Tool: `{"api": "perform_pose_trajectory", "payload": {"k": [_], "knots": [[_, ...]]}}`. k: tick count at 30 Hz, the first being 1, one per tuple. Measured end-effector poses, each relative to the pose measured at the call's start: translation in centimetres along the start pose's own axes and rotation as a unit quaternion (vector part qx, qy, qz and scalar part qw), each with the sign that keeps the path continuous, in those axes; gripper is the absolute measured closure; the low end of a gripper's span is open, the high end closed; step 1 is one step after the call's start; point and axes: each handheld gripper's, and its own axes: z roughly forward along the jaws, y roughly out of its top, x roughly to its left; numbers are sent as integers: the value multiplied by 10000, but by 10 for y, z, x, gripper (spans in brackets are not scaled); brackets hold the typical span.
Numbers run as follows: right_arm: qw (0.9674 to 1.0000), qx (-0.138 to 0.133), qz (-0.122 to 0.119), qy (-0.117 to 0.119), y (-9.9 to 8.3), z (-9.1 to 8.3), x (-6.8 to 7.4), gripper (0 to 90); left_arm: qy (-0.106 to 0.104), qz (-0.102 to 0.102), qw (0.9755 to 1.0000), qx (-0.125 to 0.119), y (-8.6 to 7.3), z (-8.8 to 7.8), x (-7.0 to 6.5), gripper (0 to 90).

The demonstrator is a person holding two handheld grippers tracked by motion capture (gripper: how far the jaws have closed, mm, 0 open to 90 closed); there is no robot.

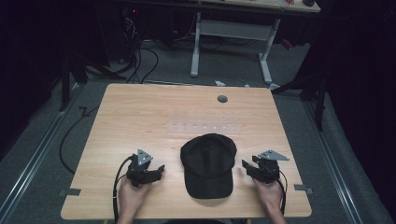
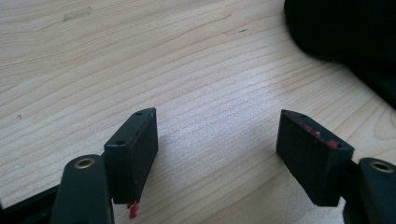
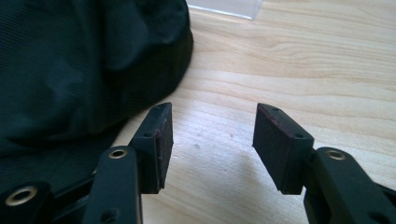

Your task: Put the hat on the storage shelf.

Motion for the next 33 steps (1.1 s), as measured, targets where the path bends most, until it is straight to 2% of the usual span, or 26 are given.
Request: {"api": "perform_pose_trajectory", "payload": {"k": [5,12,27,33], "knots": [[9999,10,17,161,3,-7,3,505,-2,4,10000,2,0,0,0,296],[9994,-72,-135,323,14,-15,11,521,-4,-1,10000,3,0,0,0,295],[9978,-94,-369,548,35,-14,24,538,-8,-7,10000,1,0,0,0,293],[9962,-13,-463,735,47,-10,31,558,-8,-9,10000,-1,0,0,0,293]]}}
